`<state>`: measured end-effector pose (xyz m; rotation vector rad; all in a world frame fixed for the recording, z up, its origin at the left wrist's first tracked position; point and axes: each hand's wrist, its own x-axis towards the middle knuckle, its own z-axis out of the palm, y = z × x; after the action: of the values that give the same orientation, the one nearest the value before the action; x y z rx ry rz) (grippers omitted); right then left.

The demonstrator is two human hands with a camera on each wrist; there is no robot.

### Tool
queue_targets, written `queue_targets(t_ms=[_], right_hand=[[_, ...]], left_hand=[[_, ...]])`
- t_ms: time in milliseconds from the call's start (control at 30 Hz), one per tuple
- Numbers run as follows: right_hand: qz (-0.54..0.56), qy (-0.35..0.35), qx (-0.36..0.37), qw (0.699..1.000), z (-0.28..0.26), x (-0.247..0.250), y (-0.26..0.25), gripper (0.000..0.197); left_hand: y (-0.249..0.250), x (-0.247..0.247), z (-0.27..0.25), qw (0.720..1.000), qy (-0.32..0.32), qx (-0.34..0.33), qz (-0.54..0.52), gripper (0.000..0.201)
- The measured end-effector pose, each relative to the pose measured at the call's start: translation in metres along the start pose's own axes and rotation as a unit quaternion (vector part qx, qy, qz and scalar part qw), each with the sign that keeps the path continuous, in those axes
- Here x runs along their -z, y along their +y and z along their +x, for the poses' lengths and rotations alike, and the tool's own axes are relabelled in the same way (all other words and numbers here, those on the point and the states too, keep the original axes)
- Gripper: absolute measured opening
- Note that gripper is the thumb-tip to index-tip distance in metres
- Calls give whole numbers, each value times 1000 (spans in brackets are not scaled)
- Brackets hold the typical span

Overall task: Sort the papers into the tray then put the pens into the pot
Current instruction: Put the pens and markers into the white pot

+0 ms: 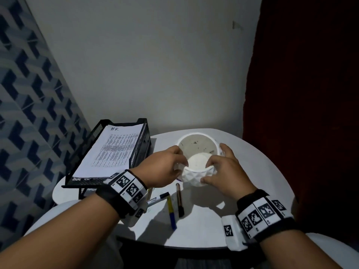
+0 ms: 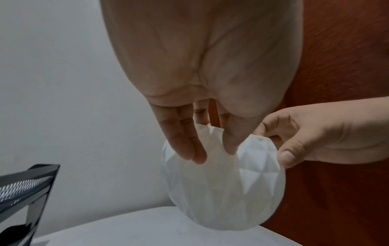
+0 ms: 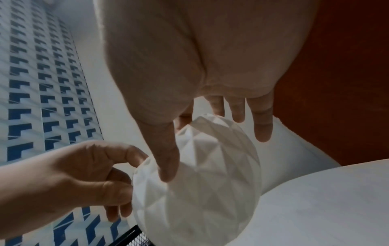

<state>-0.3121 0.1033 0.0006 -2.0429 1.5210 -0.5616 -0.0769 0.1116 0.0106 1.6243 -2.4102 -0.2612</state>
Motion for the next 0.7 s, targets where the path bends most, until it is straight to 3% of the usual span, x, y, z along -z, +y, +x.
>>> queue_targets(t_ms=[133,200,300,433,567,700], right_hand=[[-4,12,-31,999,-7,0,15,33],[8,18,-55,998,-6,-2,26,33],[12,22,-83,996,0,-4,36,32],[18,32,-88,995,6,-10,46,31],[24,13,-93,995,13,-18,49,30],[29,1,-92,995,19,-23,50,30]], left_hand=[[-2,-6,-3,996,78,-26,-31,42],[-11,-16,-2,994,88,13,-63,44],[-37,-41,8,991,-19,124,-41,31],[-64,-83,15,958,-213,186,38,32],[-86,-126,10,943,-230,228,80,35],[-96,-149,6,941,-228,229,100,32]])
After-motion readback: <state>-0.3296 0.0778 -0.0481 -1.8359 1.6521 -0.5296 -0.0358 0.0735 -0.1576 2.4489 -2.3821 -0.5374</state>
